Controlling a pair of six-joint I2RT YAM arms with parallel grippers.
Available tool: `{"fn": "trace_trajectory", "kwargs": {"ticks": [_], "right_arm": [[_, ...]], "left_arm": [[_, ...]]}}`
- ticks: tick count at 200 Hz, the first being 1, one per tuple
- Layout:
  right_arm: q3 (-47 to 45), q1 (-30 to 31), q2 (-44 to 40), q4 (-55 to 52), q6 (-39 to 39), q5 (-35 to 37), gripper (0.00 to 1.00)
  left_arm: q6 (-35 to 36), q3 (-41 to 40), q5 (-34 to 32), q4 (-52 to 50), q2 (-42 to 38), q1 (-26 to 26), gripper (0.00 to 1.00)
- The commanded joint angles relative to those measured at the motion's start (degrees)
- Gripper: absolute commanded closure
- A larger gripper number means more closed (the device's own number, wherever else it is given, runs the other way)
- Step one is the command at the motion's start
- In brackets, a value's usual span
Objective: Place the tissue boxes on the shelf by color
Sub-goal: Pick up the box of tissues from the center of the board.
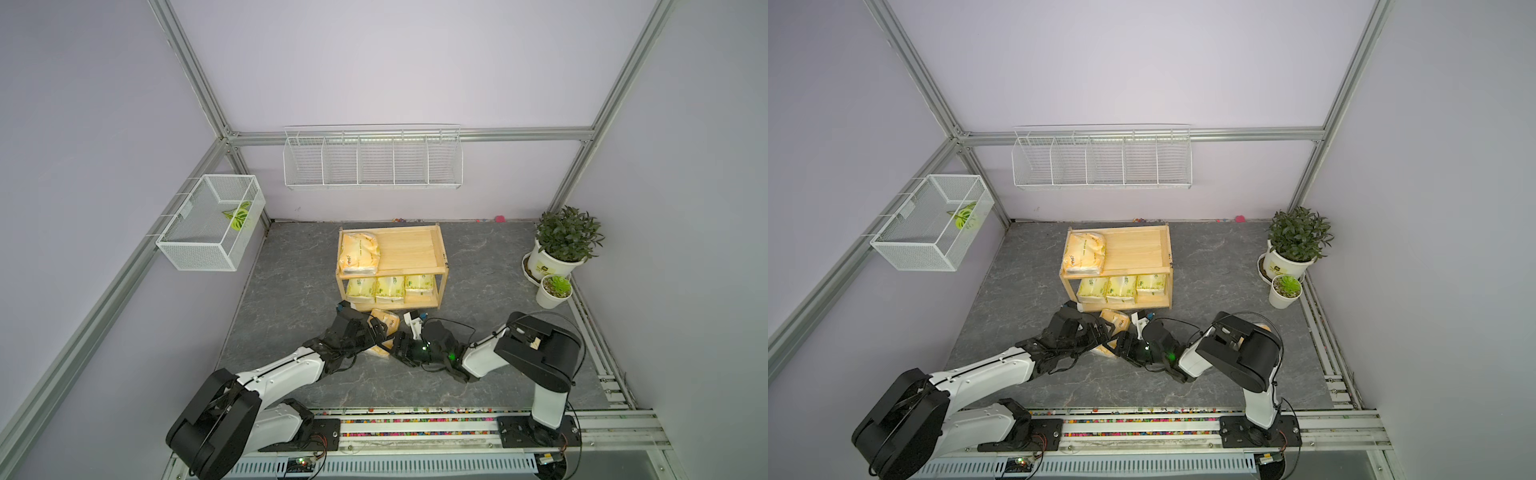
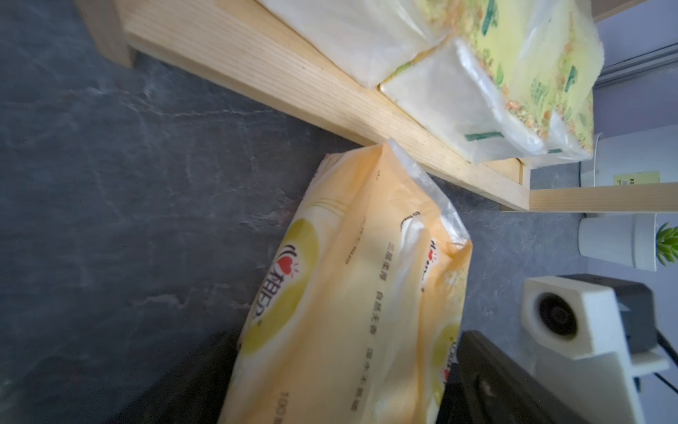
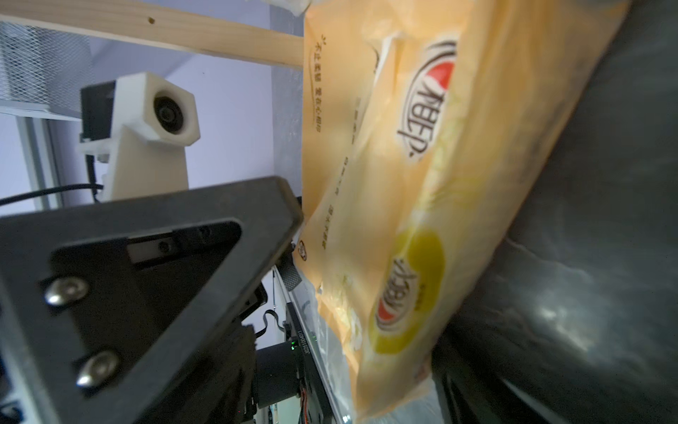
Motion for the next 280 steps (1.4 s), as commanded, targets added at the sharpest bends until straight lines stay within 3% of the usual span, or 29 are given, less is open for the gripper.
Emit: {"fn": "trace_trajectory", "kwargs": {"ticks": [1,40,125,169,225,252,280], "right_arm": [[-3.1,0.6,4.1,1.0,4.0,1.0,0.2],[-4.6,0.6,4.5,4.4,5.2,3.0,0.27],[-5.1,0.6,4.5,5.9,5.7,2.6,0.69],[-6.1,0.6,1.9,5.6,5.5,1.8,0.81],[-6.9,0.7,-6.7,-1.1,3.4,-1.2,0.85],[-6.7,0.8,-13.5,-10.4,0.9,-3.8,0.85],[-5.0,1.3,-22.3,-23.7,-3.5,-6.2,0.86]], "left_arm": [[-1.0,-1.6,1.2,0.0,-0.9,-0.2,0.0],[-1.3,-1.9,0.9,-1.0,-2.0,-0.2,0.0],[-1.0,-0.8,0.1,-4.1,-4.3,-0.2,0.0],[0.2,1.9,-1.3,-8.4,-6.6,-0.1,0.0],[2.5,10.5,-10.7,-22.2,-16.2,-0.1,0.0],[3.6,16.6,-15.9,-29.7,-21.2,0.9,0.0],[5.4,24.7,-17.9,-37.3,-20.9,4.5,0.0]]}}
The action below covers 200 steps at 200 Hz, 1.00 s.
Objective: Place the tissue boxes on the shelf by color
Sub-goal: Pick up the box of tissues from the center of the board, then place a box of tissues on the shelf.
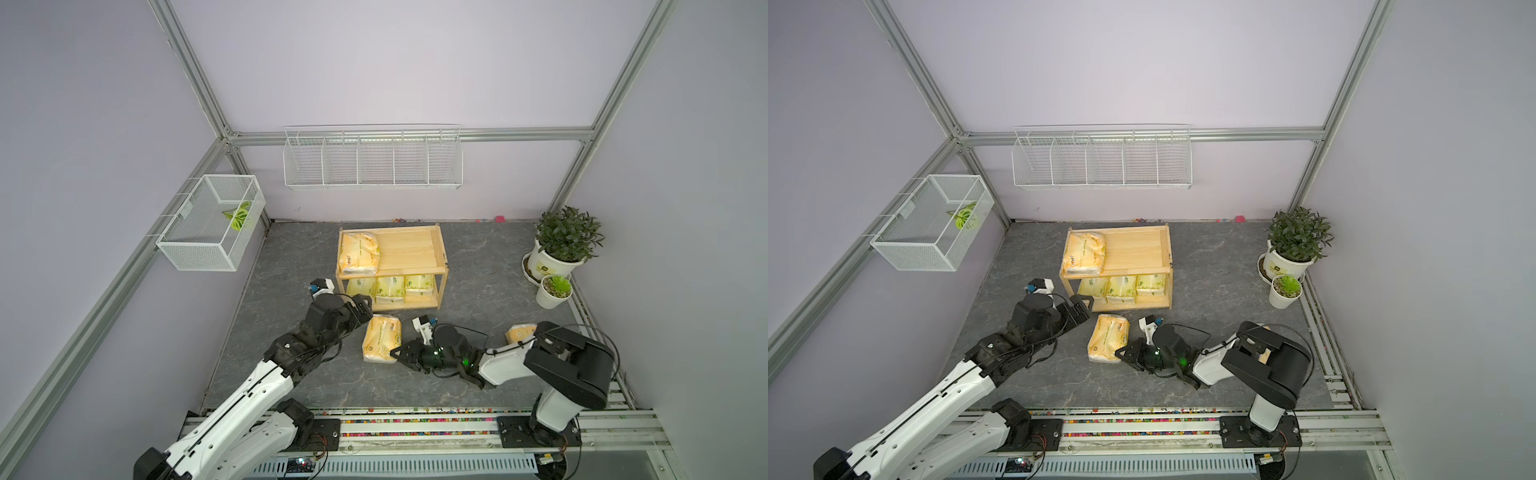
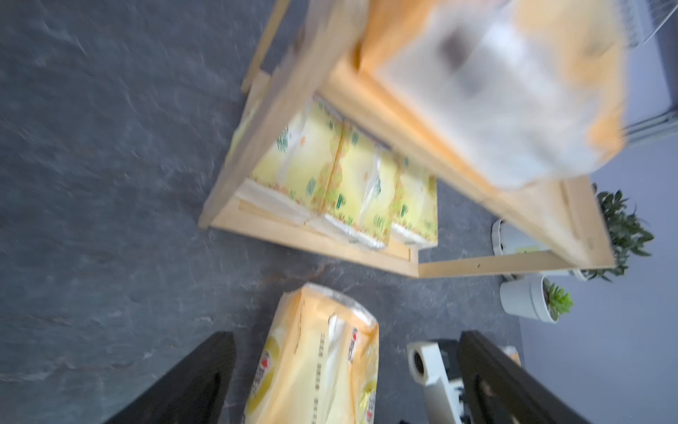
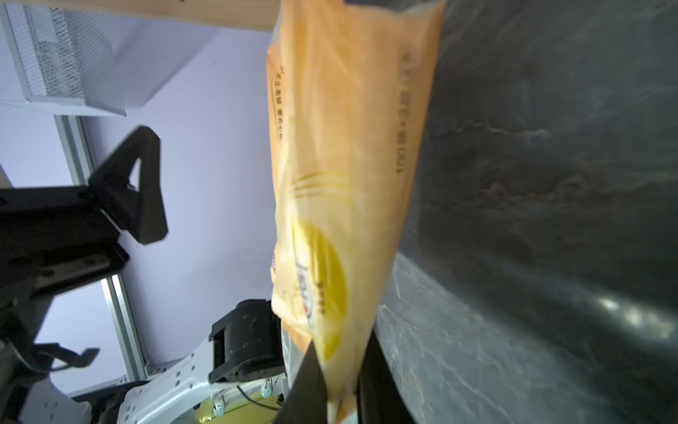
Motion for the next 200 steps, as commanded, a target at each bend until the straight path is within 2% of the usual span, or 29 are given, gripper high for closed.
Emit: {"fn": "trace_trajectory", "kwargs": {"ticks": [1,59,108,125,153,172,200], "right_arm": [[1.4,0.6,-7.2,-13.7,-5.6,-3.4,0.86],[9.1,0.8,-26.5,-42.5,-14.0,-5.4,0.86],[19.4,-1.1,-34.2,-57.0,-18.2,-4.8,0.86],[23.7,-4.8,-34.4,-61.2,-20.0,-7.5,0.86],[31.8,-14.9,-31.7,-66.3,-24.0,-13.7,0.86],[38.7,-20.7,-26.6,-70.0,-27.5,-17.8,0.86],[48.7,-25.4,-17.9,-74.0,-31.0,-21.2,0.86]], "left_arm": [[2.6,5.9,-4.5,-9.7,0.2,2.7,0.0],[7.3,22.1,-0.2,-14.7,8.4,13.2,0.0],[9.7,29.2,3.0,-15.3,14.4,19.1,0.0],[10.1,29.8,3.3,-15.3,15.3,19.7,0.0],[10.7,29.9,3.9,-15.2,16.1,19.9,0.0],[11.2,29.8,4.1,-15.1,16.4,20.0,0.0],[11.8,30.1,4.7,-14.7,17.2,20.2,0.0]]}}
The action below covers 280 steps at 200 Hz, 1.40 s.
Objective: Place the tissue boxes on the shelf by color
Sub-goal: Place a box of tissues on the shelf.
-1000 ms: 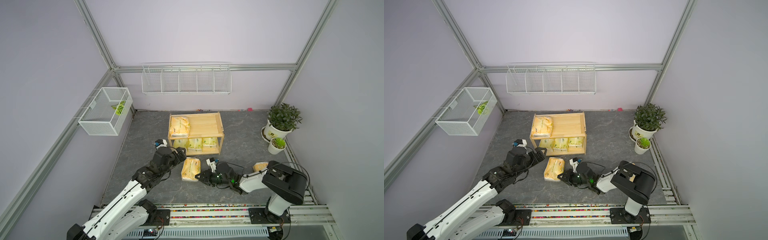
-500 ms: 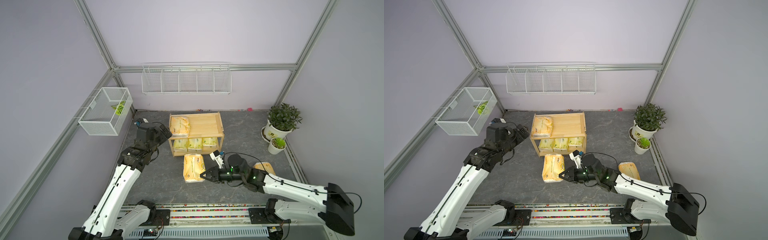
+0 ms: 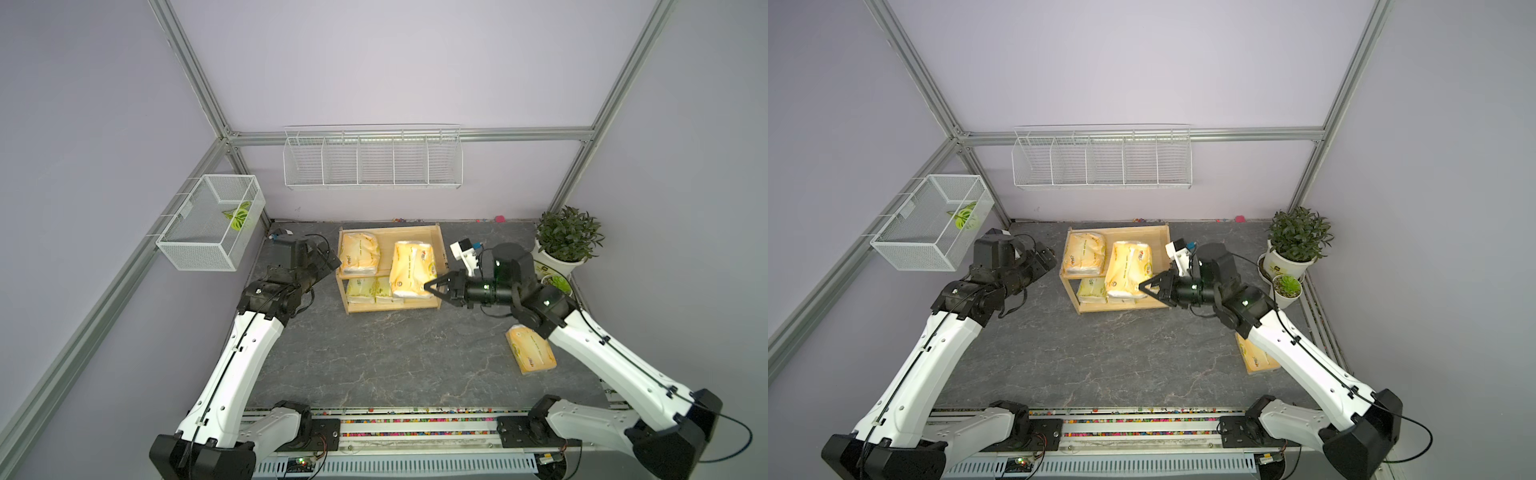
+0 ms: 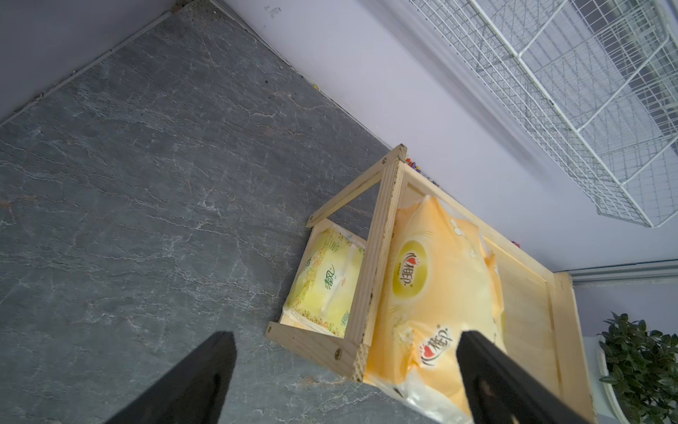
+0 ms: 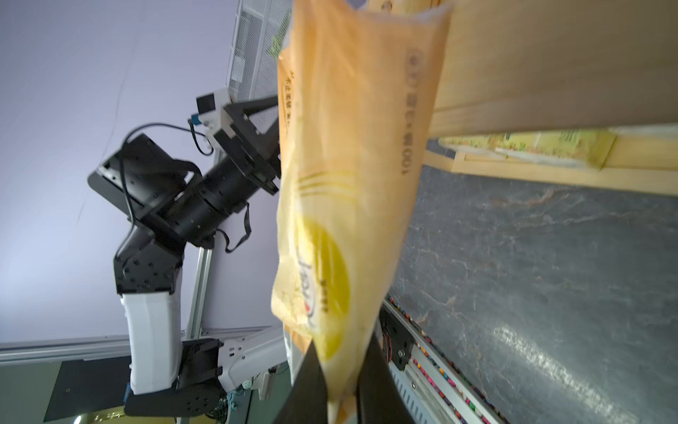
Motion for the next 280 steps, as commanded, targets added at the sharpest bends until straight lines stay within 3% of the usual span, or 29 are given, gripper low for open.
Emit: {"fn": "trace_trajectory", "kwargs": {"ticks": [1,88,169,185,209,227,254,280], "right_arm": [[6.3,-2.8,6.3,-5.8,-5.8,-5.7,0.86],[20.2,-6.2,25.0,-8.3,-8.1,-8.4,0.86],[26.2,-5.7,32.7,-12.1,-10.6,-9.0,0.79],[27.9,-5.2,33.8,-13.8,-11.6,-8.7,0.72],[30.7,-5.0,34.3,-17.4,-14.0,-6.6,0.42],[32.6,-5.0,33.8,-20.5,-16.1,-3.7,0.27],[36.3,-5.0,33.8,-26.6,-20.0,2.6,0.18],[40.3,-4.8,35.4,-31.8,-23.4,8.2,0.16]], "left_arm": [[1.7,1.8,1.0,-0.5,0.9,0.5,0.0],[2.2,2.1,2.2,0.5,1.7,1.3,0.0],[1.8,1.3,2.2,0.8,1.2,1.3,0.0],[1.9,1.3,2.2,0.9,1.2,1.3,0.0],[1.7,1.3,2.1,1.0,1.2,1.3,0.0],[1.5,1.3,2.2,1.1,1.2,1.4,0.0],[1.6,1.4,2.2,1.1,1.7,1.3,0.0],[1.6,1.4,2.3,1.3,2.0,1.3,0.0]]}}
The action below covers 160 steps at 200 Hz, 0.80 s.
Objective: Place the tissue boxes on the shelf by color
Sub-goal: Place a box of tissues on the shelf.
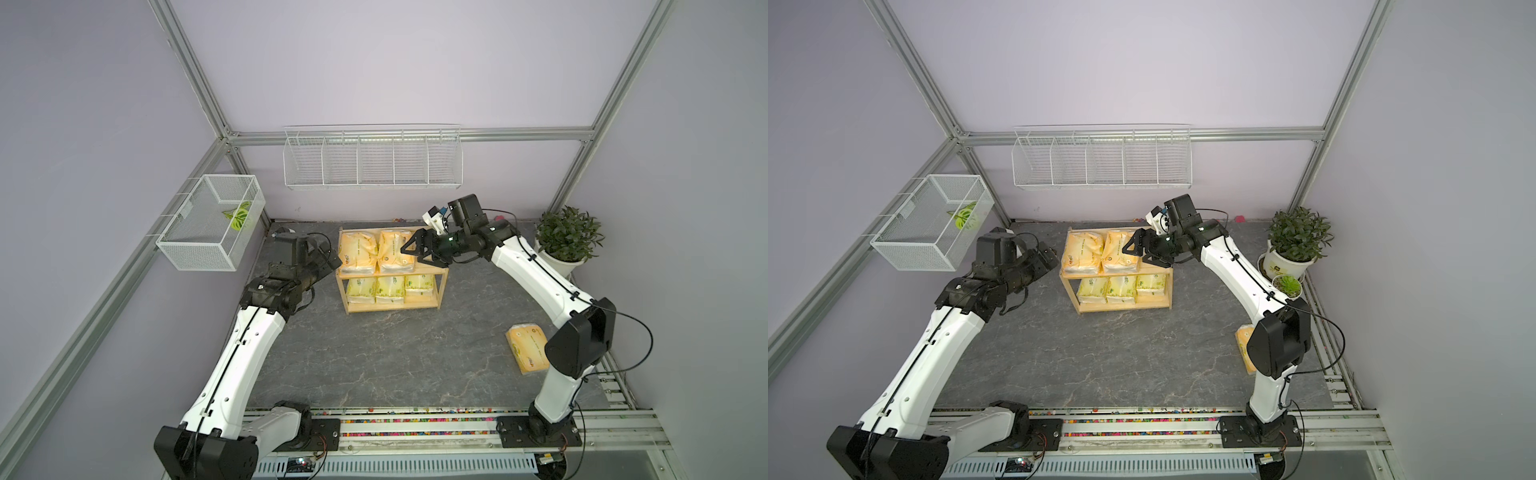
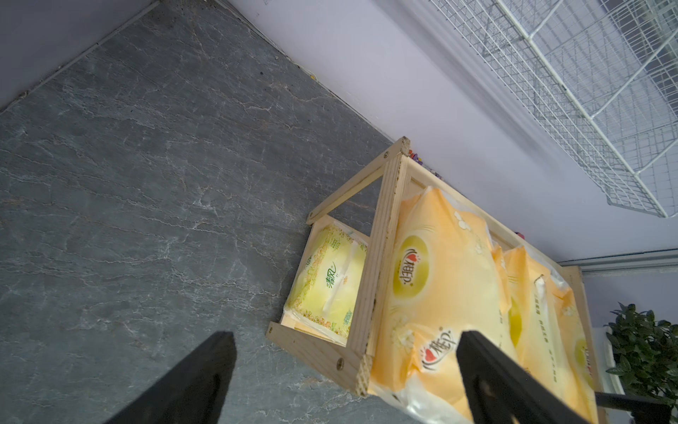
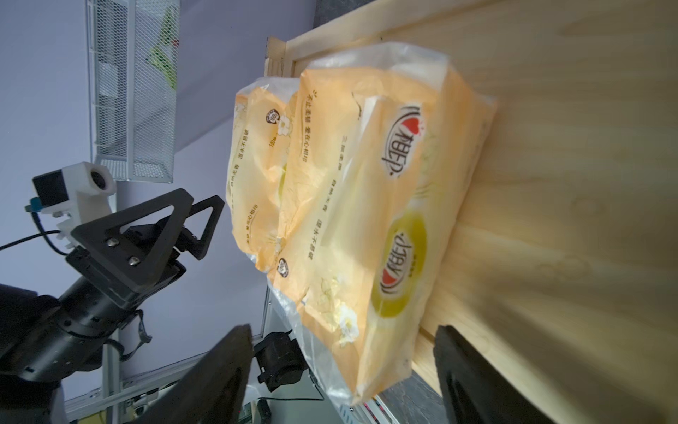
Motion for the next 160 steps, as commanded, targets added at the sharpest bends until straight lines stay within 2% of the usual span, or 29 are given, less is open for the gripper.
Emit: {"fn": "trace_trajectory", "kwargs": {"ticks": [1,62,120,160], "right_arm": [[3.8,0.3,1.2,-7.7,-5.5,7.5,0.16],[13.5,3.4,8.3,-13.8,-8.1,12.4,0.16],[23.3,6.2,14.6,-17.2,-8.3,12.7,0.16],[25.9,7.4,17.4,-17.9,-8.2,12.6,0.16]], "left_arm": [[0.3,1.3,0.5,0.7,0.4,0.4,0.0],[-0.1,0.8,0.6,1.0,0.1,0.5,0.0],[-0.3,-0.7,2.7,2.6,-0.1,0.5,0.0],[-0.5,-1.7,4.3,3.8,-0.3,0.4,0.0]]}}
